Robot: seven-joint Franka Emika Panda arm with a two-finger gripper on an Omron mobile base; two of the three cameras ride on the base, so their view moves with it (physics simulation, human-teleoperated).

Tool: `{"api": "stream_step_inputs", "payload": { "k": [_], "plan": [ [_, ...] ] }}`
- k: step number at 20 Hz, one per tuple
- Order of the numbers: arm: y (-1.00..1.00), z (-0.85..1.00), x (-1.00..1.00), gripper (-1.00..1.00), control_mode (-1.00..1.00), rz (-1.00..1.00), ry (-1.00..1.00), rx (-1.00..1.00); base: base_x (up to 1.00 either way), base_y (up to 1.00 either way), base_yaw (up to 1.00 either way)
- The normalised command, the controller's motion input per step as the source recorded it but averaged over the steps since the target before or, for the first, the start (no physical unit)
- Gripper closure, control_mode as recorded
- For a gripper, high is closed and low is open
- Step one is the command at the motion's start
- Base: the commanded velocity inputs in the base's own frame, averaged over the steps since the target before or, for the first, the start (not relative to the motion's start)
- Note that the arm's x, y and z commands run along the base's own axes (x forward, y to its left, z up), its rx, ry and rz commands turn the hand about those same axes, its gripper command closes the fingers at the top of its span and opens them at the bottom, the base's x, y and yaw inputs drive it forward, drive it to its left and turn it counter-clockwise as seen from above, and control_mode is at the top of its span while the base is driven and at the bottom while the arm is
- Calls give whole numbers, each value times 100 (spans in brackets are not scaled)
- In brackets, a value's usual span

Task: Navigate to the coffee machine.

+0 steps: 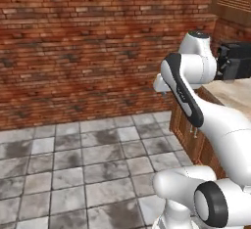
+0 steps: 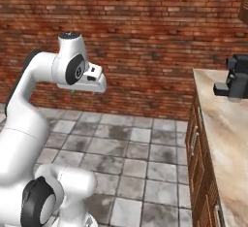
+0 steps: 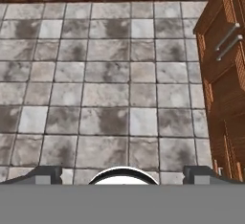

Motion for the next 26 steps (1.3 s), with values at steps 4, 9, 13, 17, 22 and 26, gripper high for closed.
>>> {"api": "stream_step_inputs", "payload": {
  "k": [4, 9, 13, 17, 22, 26],
  "plan": [
    [0, 0, 0, -100, 100, 0, 0, 0, 100, 15, -15],
    [0, 0, 0, -100, 100, 0, 0, 0, 100, 24, -29],
    [0, 0, 0, -100, 100, 0, 0, 0, 100, 34, -43],
    [0, 0, 0, -100, 100, 0, 0, 0, 100, 40, -52],
    [0, 0, 0, -100, 100, 0, 0, 0, 100, 53, -58],
    [0, 0, 0, -100, 100, 0, 0, 0, 86, 46, -62]
  ]
}}
